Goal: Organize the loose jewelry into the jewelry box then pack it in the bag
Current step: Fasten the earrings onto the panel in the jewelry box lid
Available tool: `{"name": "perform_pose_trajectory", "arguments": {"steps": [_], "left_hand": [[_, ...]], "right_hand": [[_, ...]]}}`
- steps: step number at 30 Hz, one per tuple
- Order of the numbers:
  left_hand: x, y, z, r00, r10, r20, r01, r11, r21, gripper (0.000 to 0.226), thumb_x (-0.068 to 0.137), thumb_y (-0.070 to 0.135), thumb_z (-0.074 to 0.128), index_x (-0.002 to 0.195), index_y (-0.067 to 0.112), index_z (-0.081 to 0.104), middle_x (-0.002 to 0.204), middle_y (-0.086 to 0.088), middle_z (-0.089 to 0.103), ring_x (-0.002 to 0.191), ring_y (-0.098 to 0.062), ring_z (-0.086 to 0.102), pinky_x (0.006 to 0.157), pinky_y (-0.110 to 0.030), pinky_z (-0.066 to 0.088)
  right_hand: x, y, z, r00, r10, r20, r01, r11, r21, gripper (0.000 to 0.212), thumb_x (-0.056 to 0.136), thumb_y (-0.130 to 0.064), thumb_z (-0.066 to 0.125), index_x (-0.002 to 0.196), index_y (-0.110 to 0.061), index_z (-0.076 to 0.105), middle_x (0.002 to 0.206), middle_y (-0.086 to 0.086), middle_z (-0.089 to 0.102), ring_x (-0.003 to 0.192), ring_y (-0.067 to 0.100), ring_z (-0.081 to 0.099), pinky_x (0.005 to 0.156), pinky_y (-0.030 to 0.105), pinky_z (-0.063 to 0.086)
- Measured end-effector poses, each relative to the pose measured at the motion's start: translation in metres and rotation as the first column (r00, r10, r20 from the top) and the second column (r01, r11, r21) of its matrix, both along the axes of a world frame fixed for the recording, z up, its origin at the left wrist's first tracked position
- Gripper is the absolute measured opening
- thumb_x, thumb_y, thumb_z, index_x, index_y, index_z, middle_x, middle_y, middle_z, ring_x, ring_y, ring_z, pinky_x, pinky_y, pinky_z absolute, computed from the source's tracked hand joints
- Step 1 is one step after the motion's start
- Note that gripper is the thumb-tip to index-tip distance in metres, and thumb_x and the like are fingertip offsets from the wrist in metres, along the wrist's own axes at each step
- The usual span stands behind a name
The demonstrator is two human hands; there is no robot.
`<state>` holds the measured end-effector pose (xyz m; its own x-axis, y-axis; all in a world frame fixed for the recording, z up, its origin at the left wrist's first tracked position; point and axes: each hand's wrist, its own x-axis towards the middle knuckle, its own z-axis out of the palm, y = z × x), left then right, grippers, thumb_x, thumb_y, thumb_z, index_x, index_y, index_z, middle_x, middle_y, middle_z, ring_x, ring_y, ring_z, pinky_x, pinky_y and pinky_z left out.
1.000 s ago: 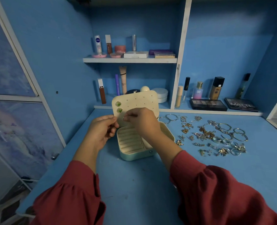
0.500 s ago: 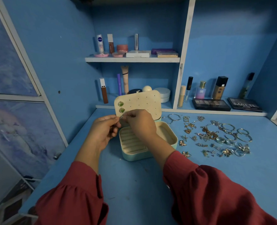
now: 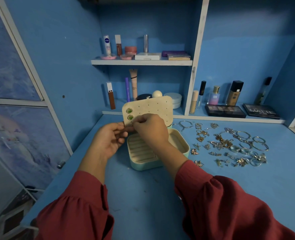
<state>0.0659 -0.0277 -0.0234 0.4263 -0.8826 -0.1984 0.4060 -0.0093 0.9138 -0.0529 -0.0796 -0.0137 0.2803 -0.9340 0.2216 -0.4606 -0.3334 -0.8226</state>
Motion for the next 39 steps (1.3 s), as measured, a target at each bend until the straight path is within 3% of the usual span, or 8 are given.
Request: {"name": "perform_pose_trajectory", "arguments": {"steps": [5, 12, 17, 22, 25, 29, 33, 39], "left_hand": [[-0.001, 0.003, 0.005, 0.987, 0.005, -0.160, -0.004, 1.000, 0.007, 0.015, 0.091, 0.003, 0.045, 0.083, 0.004, 0.058, 0.059, -0.006, 0.067, 0.040, -0.003, 0.051, 0.034, -0.011, 0.033], [0.004, 0.001, 0.002, 0.953, -0.071, -0.295, 0.067, 0.997, -0.025, 0.013, 0.096, 0.012, 0.052, 0.100, 0.002, 0.060, 0.088, -0.019, 0.073, 0.037, 0.000, 0.050, 0.035, -0.006, 0.037], [0.003, 0.001, 0.003, 0.934, -0.062, -0.352, 0.059, 0.998, -0.020, 0.015, 0.096, 0.015, 0.052, 0.102, 0.005, 0.063, 0.089, -0.022, 0.072, 0.036, -0.001, 0.052, 0.034, -0.007, 0.039], [0.003, 0.004, 0.004, 0.906, -0.063, -0.419, 0.078, 0.997, 0.019, 0.019, 0.097, 0.005, 0.044, 0.102, -0.003, 0.061, 0.084, -0.025, 0.071, 0.033, -0.002, 0.049, 0.032, -0.010, 0.038], [0.005, 0.003, 0.003, 0.895, -0.064, -0.442, 0.089, 0.995, 0.037, 0.020, 0.097, 0.003, 0.042, 0.102, -0.006, 0.059, 0.083, -0.026, 0.070, 0.032, -0.002, 0.048, 0.032, -0.010, 0.038], [0.006, 0.005, 0.003, 0.899, -0.078, -0.431, 0.117, 0.991, 0.063, 0.019, 0.095, 0.003, 0.044, 0.096, -0.006, 0.061, 0.085, -0.027, 0.070, 0.031, -0.002, 0.045, 0.031, -0.010, 0.036], [0.006, 0.008, 0.004, 0.929, -0.119, -0.350, 0.162, 0.982, 0.097, 0.035, 0.094, 0.001, 0.046, 0.072, -0.007, 0.072, 0.084, -0.024, 0.071, 0.029, -0.002, 0.041, 0.031, -0.008, 0.034], [0.001, 0.012, 0.004, 0.972, -0.188, -0.140, 0.208, 0.967, 0.148, 0.019, 0.070, 0.008, 0.064, 0.089, 0.007, 0.063, 0.083, -0.012, 0.073, 0.027, -0.003, 0.029, 0.028, -0.007, 0.019]], "right_hand": [[-0.008, 0.003, 0.005, 1.000, 0.012, 0.007, -0.012, 1.000, 0.017, 0.019, 0.083, -0.027, 0.057, 0.090, -0.024, 0.074, 0.083, -0.006, 0.070, 0.077, 0.015, 0.062, 0.061, 0.026, 0.047], [-0.039, -0.007, 0.015, 0.987, 0.012, -0.159, -0.013, 1.000, -0.005, 0.018, 0.085, -0.031, 0.058, 0.096, -0.028, 0.073, 0.084, -0.009, 0.068, 0.077, 0.012, 0.059, 0.056, 0.023, 0.038], [-0.082, -0.015, 0.022, 0.988, 0.007, -0.152, -0.011, 1.000, -0.021, 0.012, 0.084, -0.028, 0.063, 0.086, -0.029, 0.074, 0.080, -0.012, 0.069, 0.078, 0.010, 0.062, 0.068, 0.029, 0.051], [-0.129, -0.029, 0.021, 0.997, -0.052, -0.058, 0.052, 0.999, 0.002, 0.012, 0.082, -0.020, 0.064, 0.080, -0.025, 0.075, 0.073, -0.007, 0.069, 0.042, 0.002, 0.045, 0.048, 0.021, 0.036], [-0.150, -0.038, 0.020, 0.994, -0.087, -0.066, 0.089, 0.996, 0.018, 0.012, 0.083, -0.020, 0.065, 0.079, -0.026, 0.075, 0.076, -0.008, 0.070, 0.045, -0.001, 0.050, 0.048, 0.022, 0.041], [-0.169, -0.047, 0.019, 0.986, -0.001, -0.166, 0.014, 0.997, 0.077, 0.014, 0.082, -0.014, 0.069, 0.076, -0.025, 0.074, 0.079, -0.007, 0.072, 0.079, 0.012, 0.066, 0.069, 0.028, 0.051], [-0.180, -0.048, 0.020, 0.921, 0.159, -0.356, -0.119, 0.984, 0.133, 0.012, 0.079, -0.015, 0.074, 0.077, -0.026, 0.077, 0.077, -0.013, 0.073, 0.081, 0.010, 0.067, 0.075, 0.029, 0.055], [-0.180, -0.045, 0.018, 0.826, 0.272, -0.493, -0.212, 0.961, 0.176, 0.013, 0.074, -0.020, 0.078, 0.074, -0.033, 0.077, 0.074, -0.020, 0.071, 0.081, 0.006, 0.066, 0.079, 0.031, 0.056]]}}
